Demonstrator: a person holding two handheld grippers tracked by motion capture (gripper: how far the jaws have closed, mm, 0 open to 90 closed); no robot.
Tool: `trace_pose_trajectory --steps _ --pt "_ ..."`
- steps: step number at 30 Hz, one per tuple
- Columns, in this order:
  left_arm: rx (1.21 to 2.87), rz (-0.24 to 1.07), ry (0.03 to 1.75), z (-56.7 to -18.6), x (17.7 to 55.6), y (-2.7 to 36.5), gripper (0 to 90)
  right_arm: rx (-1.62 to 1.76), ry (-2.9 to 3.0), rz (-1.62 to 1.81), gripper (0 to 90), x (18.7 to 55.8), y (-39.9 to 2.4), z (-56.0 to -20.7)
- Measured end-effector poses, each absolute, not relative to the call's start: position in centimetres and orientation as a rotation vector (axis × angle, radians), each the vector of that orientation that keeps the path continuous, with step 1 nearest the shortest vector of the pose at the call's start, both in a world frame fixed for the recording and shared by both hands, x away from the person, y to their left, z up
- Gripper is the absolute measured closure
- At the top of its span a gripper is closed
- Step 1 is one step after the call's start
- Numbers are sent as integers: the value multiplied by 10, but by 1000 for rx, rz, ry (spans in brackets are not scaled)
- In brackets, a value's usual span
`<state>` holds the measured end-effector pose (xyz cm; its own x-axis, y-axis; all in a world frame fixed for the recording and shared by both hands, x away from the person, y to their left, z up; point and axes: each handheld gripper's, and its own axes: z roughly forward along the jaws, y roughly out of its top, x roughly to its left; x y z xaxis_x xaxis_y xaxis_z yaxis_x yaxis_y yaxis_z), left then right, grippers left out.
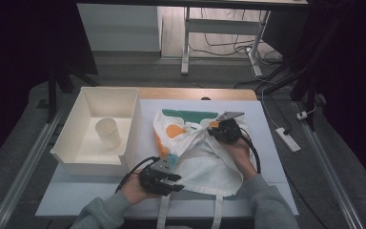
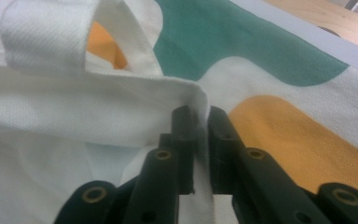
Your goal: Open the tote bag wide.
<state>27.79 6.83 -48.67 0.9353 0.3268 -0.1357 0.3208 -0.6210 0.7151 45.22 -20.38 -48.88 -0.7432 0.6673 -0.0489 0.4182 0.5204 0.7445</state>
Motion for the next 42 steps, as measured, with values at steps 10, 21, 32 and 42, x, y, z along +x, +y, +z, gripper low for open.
trace_pose_trajectory --steps 10,21,32,42 --pt "2164 166 549 -446 287 75 409 845 2354 1215 478 429 -207 -458" --pt "2125 189 687 -426 326 68 346 802 2334 1299 440 377 -219 -432" --pt "2127 132 792 -434 374 55 316 822 2354 1348 447 358 -222 -438" --pt "2176 128 772 -450 387 45 319 781 2445 1249 429 334 -212 -443"
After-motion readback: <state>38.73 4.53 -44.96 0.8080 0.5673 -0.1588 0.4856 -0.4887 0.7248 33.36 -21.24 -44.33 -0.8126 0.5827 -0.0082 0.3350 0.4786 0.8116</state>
